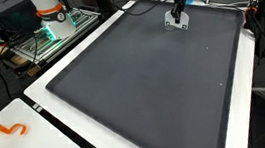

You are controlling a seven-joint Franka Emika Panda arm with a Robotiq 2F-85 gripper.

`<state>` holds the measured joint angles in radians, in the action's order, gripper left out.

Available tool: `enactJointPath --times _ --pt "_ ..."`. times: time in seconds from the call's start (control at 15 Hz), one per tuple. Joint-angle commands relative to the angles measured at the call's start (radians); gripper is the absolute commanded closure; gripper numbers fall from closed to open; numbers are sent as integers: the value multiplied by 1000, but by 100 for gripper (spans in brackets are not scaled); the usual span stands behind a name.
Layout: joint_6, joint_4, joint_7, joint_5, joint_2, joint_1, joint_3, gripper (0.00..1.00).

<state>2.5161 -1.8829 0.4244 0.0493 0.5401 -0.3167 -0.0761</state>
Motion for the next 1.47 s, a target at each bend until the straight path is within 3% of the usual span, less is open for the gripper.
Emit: enactJointPath --times 0.0,0.6,1.4 --pt "-17 -32 -37 -40 30 12 -15 99" --pt "-81 -47 -1 -11 21 -13 17 99" --pt "-123 -71 145 55 -4 -58 86 99"
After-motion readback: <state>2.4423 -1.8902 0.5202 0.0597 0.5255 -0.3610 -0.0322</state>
